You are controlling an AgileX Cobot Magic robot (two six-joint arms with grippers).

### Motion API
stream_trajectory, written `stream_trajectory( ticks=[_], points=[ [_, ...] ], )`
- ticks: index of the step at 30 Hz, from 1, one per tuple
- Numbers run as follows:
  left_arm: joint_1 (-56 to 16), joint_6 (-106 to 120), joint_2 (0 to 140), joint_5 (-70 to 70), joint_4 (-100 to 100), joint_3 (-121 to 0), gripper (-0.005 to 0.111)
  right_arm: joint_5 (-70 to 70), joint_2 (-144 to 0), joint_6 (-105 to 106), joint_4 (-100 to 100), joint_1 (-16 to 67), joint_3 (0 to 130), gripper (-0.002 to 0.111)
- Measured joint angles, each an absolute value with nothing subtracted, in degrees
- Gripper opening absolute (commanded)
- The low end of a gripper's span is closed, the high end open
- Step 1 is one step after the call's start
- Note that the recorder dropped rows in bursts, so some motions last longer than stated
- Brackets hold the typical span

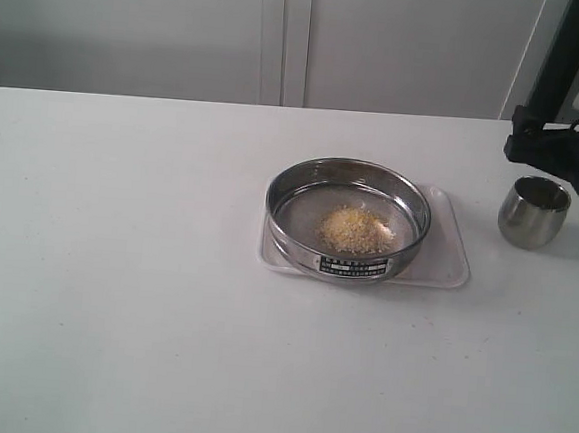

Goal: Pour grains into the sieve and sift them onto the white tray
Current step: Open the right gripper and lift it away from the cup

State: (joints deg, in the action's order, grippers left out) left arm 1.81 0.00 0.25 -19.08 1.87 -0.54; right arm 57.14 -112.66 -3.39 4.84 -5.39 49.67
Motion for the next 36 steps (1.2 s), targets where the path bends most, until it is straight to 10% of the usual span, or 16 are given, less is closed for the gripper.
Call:
stream_trajectory(
  ticks=[7,15,36],
  points=[
    [1.8,0.0,0.3,-19.1,1.9,-0.5,0.0,55.4,-109.3,-4.5,5.7,-5.4,49.7,0.07],
    [1.8,0.0,0.3,-19.1,1.9,-0.5,0.0,46.3,-105.6,-6.7,6.3,-5.4,49.7,0.0],
    [1.8,0.0,0.3,-19.1,1.9,-0.5,0.0,16.1,-94.8,-12.8,6.3,-5.4,49.7,0.0]
  ],
)
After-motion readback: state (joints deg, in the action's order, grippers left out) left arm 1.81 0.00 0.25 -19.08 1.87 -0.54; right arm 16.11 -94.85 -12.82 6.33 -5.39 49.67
